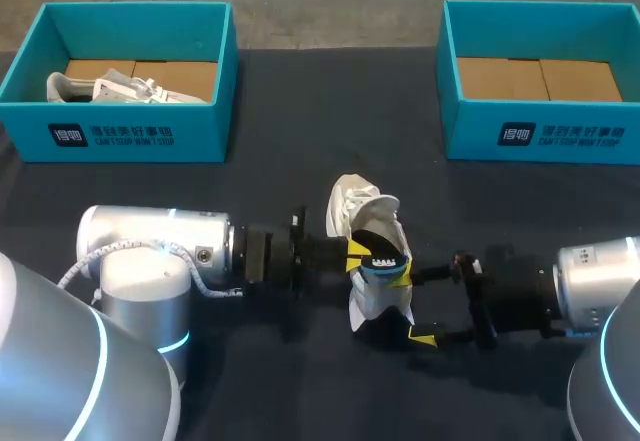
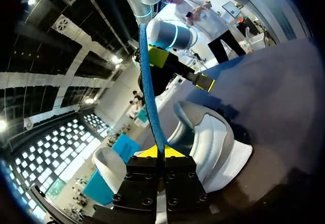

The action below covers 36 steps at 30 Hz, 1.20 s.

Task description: Take the shoe out of the shoebox, open the shoe tongue, remove and reinsert the insole, then place the shoe into the shoebox

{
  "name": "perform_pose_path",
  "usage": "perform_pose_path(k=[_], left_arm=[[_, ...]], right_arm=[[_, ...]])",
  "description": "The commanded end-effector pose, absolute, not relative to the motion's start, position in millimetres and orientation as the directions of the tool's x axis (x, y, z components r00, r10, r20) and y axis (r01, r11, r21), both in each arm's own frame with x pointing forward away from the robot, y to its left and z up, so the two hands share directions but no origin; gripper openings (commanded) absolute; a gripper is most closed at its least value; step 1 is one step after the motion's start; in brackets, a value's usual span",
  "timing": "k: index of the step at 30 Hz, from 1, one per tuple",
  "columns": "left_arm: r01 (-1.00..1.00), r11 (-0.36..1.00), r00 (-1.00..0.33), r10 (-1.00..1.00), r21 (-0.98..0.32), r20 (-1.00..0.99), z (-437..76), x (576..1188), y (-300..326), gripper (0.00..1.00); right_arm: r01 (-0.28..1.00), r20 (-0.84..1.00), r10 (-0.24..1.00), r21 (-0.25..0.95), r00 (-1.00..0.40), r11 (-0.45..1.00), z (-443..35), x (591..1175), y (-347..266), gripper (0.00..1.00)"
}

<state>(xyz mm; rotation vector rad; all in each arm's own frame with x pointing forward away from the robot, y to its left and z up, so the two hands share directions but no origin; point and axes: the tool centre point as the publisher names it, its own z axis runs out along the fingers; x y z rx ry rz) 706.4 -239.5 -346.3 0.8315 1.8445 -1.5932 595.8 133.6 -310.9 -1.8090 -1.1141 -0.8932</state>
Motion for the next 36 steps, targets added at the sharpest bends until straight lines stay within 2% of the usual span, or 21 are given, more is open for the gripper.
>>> perform_pose_path(k=[1, 12, 13, 23, 29, 31, 33, 36], left_arm=[[0.761, 0.136, -0.647, 0.081, -0.635, -0.758, -347.0, 702.0, -245.9, 0.0], [0.758, 0.131, -0.65, 0.07, -0.638, -0.757, -344.2, 700.2, -244.0, 0.0], [0.759, 0.13, -0.649, 0.069, -0.638, -0.757, -343.1, 699.9, -243.5, 0.26], [0.753, 0.119, -0.656, 0.047, -0.647, -0.754, -335.6, 695.5, -242.4, 0.36], [0.748, 0.09, -0.663, 0.033, -0.658, -0.748, -328.3, 688.4, -244.0, 0.35], [0.746, 0.075, -0.665, 0.026, -0.662, -0.746, -325.2, 684.8, -244.2, 0.3], [0.749, 0.062, -0.662, 0.032, -0.659, -0.749, -322.3, 680.1, -243.8, 0.17], [0.75, 0.047, -0.662, 0.036, -0.66, -0.749, -318.4, 674.5, -243.0, 0.12]], right_arm=[[0.921, 0.864, 0.352, -0.27, 0.361, -0.281, -310.2, 596.1, 136.0, 1.0], [0.921, 0.864, 0.352, -0.27, 0.361, -0.281, -310.2, 596.1, 136.0, 1.0], [0.921, 0.864, 0.352, -0.27, 0.361, -0.281, -310.2, 596.1, 136.0, 1.0], [0.921, 0.864, 0.352, -0.27, 0.361, -0.281, -310.2, 596.1, 136.0, 1.0], [0.921, 0.864, 0.352, -0.27, 0.361, -0.281, -310.2, 596.1, 136.0, 1.0], [0.921, 0.864, 0.352, -0.27, 0.361, -0.281, -310.2, 596.1, 136.0, 1.0], [0.921, 0.864, 0.352, -0.27, 0.361, -0.281, -310.2, 596.1, 136.0, 1.0], [0.922, 0.861, 0.36, -0.268, 0.359, -0.279, -309.2, 596.2, 136.6, 1.0]])
